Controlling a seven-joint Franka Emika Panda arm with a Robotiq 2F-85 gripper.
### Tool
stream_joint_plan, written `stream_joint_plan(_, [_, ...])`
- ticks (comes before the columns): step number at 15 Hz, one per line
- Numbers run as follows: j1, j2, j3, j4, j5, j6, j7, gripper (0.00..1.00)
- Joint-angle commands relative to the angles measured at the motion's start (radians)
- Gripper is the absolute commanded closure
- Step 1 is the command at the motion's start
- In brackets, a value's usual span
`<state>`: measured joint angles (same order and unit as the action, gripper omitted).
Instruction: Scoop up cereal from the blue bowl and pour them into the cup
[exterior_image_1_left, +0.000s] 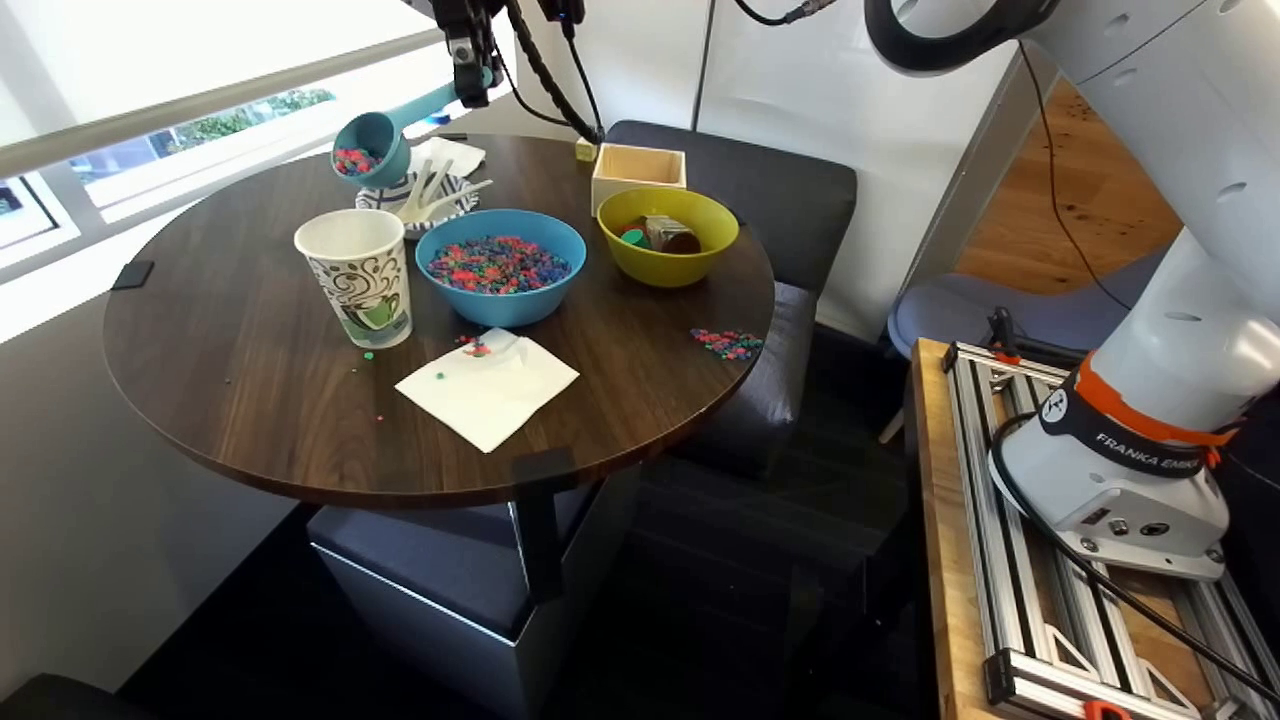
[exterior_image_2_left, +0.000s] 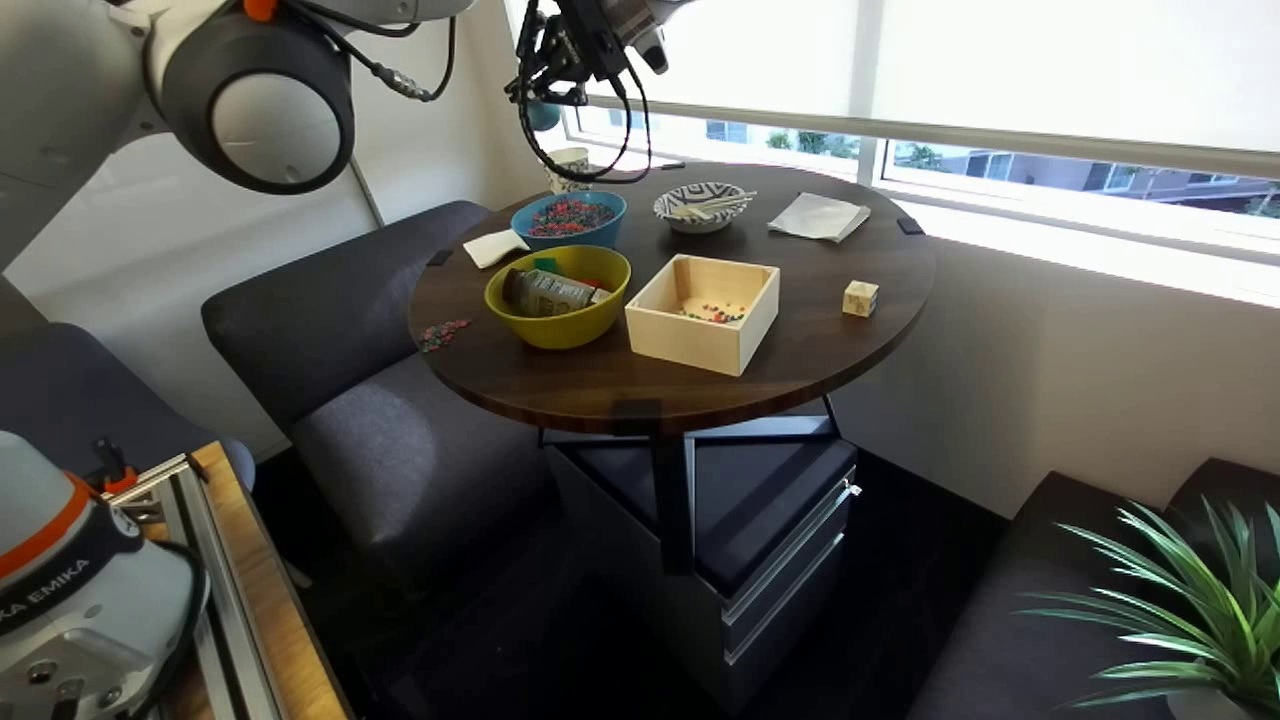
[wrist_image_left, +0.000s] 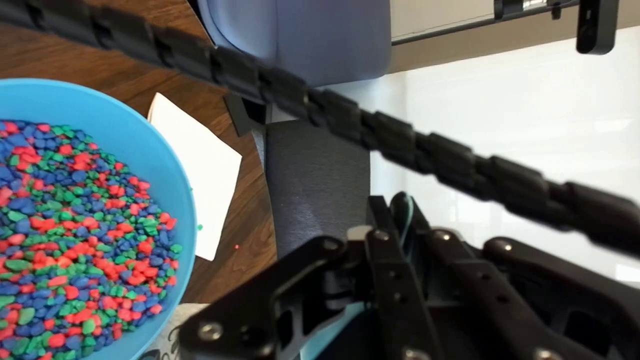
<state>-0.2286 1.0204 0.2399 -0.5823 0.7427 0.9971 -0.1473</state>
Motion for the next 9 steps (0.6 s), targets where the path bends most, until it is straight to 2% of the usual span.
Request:
stream_joint_plan(1, [0.044, 0.018, -0.028, 0.031, -0.056, 0.009, 0.039, 0.98])
stream_joint_plan(9, [0.096, 0.025, -0.047, 0.061, -0.129, 0.036, 0.062, 0.98])
